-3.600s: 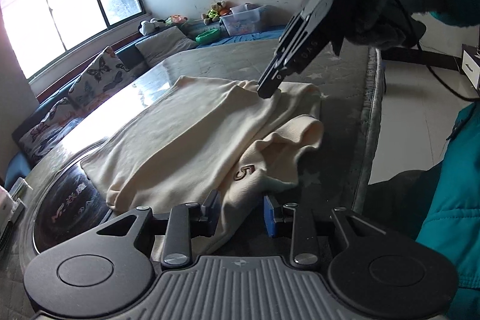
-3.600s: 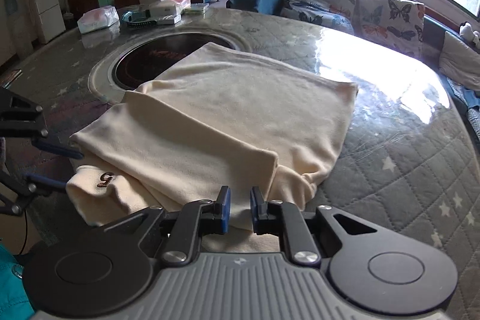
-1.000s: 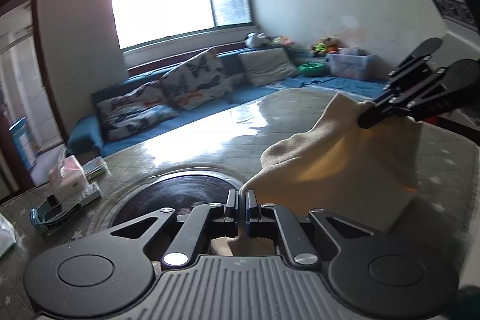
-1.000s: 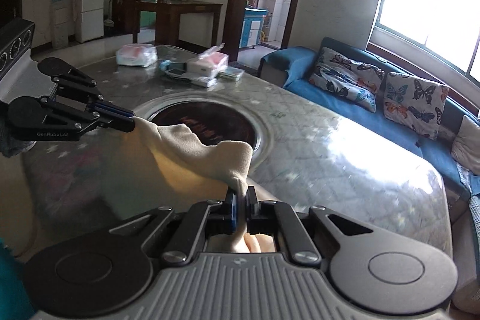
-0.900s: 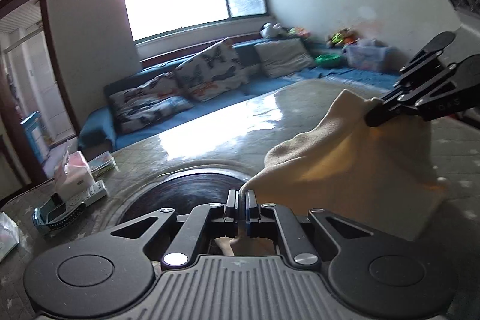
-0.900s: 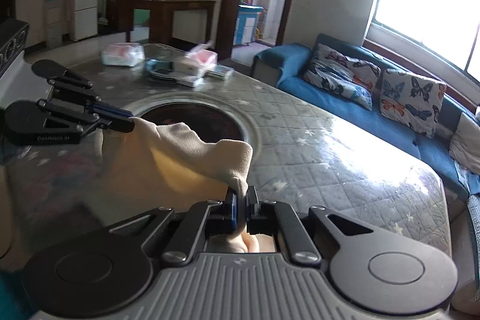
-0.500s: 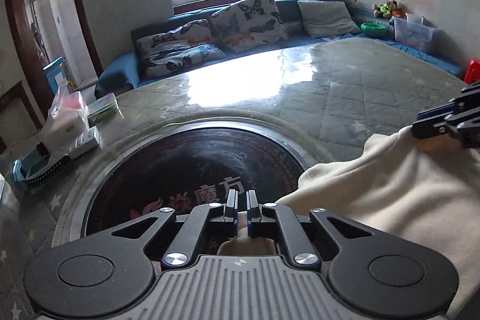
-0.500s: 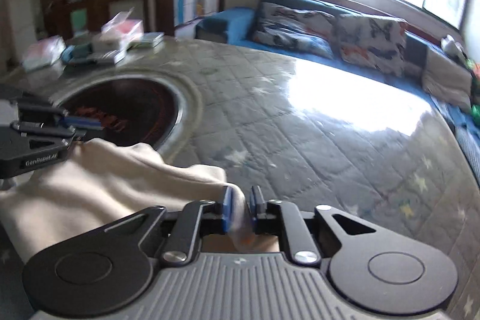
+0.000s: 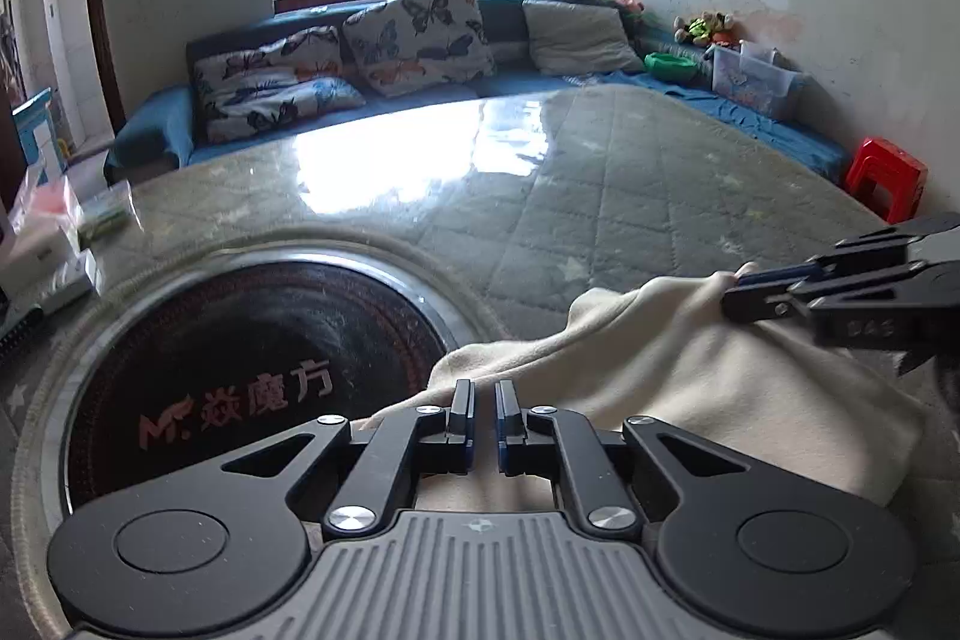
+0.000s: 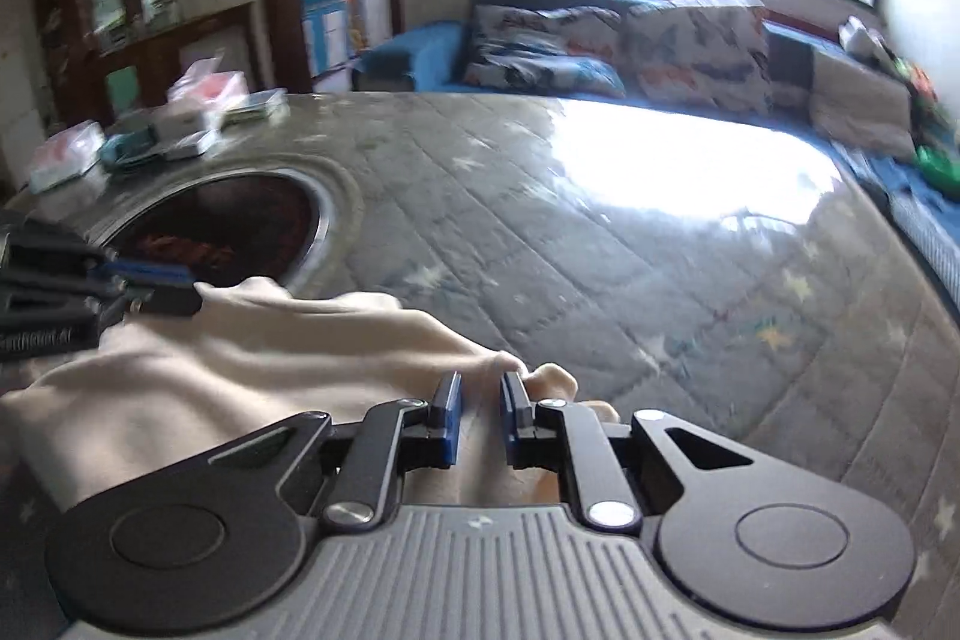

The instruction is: Fold clothes

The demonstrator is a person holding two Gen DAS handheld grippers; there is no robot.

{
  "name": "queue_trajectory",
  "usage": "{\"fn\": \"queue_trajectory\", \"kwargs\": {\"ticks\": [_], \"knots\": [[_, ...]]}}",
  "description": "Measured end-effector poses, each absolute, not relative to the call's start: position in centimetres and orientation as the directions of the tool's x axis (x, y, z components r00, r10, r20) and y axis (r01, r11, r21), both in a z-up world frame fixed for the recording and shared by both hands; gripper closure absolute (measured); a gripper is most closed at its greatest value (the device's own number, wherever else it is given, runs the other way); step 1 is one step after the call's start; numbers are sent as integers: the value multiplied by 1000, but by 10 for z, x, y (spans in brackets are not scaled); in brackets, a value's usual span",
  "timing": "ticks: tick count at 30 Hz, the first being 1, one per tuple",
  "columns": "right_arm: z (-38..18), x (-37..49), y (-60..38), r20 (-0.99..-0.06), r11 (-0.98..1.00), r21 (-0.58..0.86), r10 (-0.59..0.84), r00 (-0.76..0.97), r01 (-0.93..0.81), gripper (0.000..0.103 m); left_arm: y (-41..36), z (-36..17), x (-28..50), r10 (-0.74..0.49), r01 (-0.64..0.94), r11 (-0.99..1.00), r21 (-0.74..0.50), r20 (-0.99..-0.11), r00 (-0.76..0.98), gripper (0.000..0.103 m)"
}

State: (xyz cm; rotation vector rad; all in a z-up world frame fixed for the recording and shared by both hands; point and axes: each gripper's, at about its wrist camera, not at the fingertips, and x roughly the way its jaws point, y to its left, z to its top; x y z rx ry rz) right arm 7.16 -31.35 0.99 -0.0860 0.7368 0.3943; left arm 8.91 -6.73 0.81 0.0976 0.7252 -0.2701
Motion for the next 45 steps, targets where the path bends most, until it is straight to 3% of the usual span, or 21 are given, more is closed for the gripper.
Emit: {"fn": "queue_trajectory", "kwargs": {"ticks": [7, 14, 31, 45], "knots": [[23, 70, -310, -634, 920, 42, 325, 702, -389, 92, -62, 5, 99, -213, 262, 965, -30, -677, 705, 94], [12, 88, -283, -671, 894, 64, 368, 644, -443, 92, -59, 7, 103, -204, 236, 970, -47, -685, 699, 94], [20, 88, -255, -666, 845, 86, 443, 601, -527, 91, -57, 12, 121, -246, 227, 967, -120, -681, 690, 84], [23, 2, -251, -704, 745, 32, 490, 514, -666, 91, -50, 22, 20, -302, 344, 938, -47, -602, 739, 84]]}}
